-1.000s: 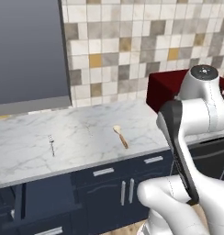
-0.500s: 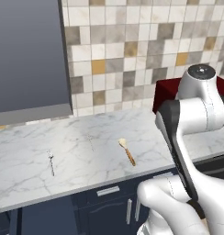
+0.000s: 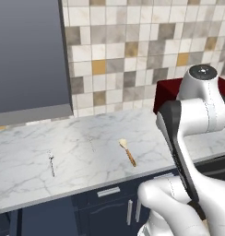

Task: Organize the utensils by type. Pick up the wooden spoons from the counter and place them in the open cabinet. Then pick up the metallic utensils from the counter and place them in the open drawer.

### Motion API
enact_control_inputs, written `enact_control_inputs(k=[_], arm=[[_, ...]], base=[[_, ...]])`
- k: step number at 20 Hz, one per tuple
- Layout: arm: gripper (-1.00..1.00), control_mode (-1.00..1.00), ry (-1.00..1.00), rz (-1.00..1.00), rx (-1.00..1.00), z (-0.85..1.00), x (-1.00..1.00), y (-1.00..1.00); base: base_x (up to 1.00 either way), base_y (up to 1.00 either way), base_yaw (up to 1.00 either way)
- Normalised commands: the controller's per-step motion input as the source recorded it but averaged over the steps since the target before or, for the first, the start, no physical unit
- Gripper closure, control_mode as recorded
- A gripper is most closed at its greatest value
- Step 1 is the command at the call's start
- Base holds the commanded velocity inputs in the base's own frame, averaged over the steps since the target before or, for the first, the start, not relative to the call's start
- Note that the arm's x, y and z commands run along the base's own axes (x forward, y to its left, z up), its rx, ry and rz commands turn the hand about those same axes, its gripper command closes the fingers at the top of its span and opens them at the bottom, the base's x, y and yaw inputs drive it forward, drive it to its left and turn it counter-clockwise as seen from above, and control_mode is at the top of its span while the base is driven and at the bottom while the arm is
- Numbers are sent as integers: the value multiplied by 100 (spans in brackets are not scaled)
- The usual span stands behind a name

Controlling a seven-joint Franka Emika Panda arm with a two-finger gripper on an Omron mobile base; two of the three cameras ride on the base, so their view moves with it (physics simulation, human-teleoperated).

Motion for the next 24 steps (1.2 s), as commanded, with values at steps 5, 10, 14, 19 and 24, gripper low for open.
enact_control_inputs(k=[5,10,14,19,24], arm=[[-100,100,0,0,0,0,0,0],[-100,100,0,0,0,0,0,0],[-100,-100,6,0,0,-5,8,5],[-100,-100,18,0,5,-23,64,8],[-100,-100,3,0,11,-32,61,3]], base=[[0,0,0],[2,2,0],[6,8,0],[0,0,0],[0,0,0]])
